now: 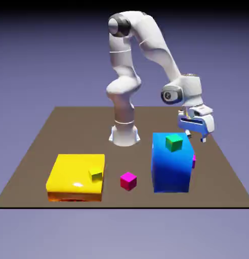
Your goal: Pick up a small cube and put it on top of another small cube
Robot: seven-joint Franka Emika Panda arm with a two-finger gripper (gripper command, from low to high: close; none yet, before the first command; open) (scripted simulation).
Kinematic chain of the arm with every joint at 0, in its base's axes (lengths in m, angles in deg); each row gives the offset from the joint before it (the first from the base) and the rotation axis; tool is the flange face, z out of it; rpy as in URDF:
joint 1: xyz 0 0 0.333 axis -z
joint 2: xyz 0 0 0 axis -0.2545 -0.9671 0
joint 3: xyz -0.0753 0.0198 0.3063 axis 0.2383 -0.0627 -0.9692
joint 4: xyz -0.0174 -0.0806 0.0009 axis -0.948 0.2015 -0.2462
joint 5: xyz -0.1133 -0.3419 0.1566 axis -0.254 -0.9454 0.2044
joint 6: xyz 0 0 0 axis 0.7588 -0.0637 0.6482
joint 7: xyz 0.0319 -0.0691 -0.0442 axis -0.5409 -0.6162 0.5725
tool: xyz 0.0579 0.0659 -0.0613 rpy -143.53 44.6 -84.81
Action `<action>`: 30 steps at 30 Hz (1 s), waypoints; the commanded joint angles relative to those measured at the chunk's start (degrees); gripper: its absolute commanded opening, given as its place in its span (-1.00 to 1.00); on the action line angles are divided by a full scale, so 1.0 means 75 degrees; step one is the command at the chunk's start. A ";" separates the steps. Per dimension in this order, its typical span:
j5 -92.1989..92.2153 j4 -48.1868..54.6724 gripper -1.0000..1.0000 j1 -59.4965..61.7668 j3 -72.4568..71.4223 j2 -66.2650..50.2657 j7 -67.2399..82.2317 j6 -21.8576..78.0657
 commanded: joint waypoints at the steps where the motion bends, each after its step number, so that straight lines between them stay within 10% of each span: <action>1: -0.0073 0.0003 0.00 -0.0205 0.0115 -0.0155 0.0333 -0.0002; 19: -0.0140 0.0321 0.00 -0.1425 0.0452 -0.3519 0.3448 -0.1827; 20: -0.0140 0.0321 -1.00 -0.1425 0.0452 -0.3519 0.3448 -0.1827; 30: -0.0673 -0.0102 -1.00 -0.2196 0.1227 -0.1541 0.3215 -0.0267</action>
